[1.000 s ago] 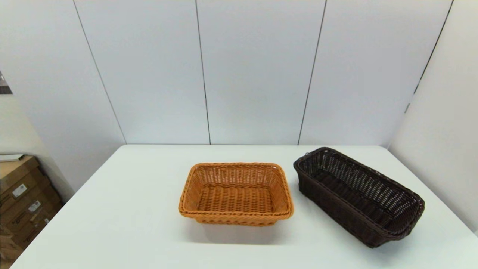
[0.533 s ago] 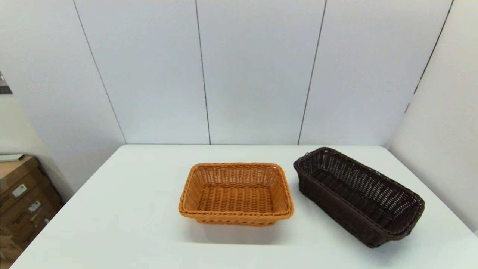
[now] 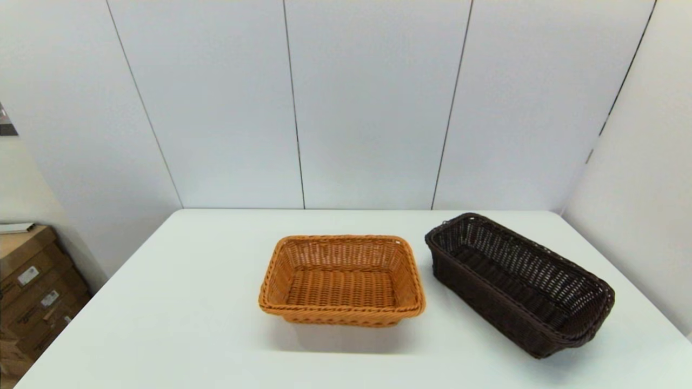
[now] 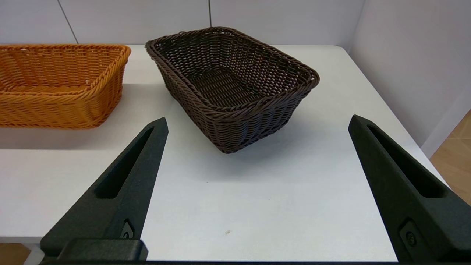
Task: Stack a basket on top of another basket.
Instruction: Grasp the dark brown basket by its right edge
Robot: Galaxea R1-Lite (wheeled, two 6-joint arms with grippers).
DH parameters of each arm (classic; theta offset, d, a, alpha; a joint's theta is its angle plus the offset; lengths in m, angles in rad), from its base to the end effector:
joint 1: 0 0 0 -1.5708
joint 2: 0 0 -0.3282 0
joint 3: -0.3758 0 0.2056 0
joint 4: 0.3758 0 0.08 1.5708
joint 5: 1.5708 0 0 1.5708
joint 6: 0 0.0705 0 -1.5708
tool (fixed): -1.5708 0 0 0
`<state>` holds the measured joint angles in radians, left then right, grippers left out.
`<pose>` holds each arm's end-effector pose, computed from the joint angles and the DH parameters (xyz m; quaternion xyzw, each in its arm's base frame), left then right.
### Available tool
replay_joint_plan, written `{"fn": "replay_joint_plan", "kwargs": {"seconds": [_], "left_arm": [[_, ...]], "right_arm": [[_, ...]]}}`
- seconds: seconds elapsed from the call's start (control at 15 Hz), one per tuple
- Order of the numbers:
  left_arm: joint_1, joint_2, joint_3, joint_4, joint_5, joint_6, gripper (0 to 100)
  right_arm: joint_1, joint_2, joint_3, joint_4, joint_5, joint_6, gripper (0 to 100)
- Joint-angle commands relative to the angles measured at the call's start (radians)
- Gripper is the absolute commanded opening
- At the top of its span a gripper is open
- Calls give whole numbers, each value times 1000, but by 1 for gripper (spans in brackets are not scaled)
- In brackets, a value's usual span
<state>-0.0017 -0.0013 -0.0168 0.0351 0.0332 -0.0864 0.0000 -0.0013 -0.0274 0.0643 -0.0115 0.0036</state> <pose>0.0121 0.0023 0.0759 -0.0430 0.0078 0.0161 0.9989 0.0112 -0.0008 0.0751 0.0017 0.0178 -0.0058 0.9998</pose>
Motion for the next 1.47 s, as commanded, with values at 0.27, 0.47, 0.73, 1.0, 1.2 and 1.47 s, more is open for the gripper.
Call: {"fn": "replay_joint_plan", "kwargs": {"seconds": [0.27,0.47,0.73,1.0,1.2,1.47], "left_arm": [[0,0,0,0,1,0,100],[0,0,0,2,1,0,100],[0,0,0,0,1,-1,100],[0,0,0,0,1,-1,100],[0,0,0,0,1,-1,100],[0,0,0,0,1,-1,100]], "right_arm": [[0,1,0,0,-5,10,100],[0,1,0,0,-5,12,100],[0,1,-28,5,-12,18,100],[0,61,-328,184,-10,26,100],[-17,261,-539,244,-42,29,100],[-67,564,-839,359,-77,32,100]]}}
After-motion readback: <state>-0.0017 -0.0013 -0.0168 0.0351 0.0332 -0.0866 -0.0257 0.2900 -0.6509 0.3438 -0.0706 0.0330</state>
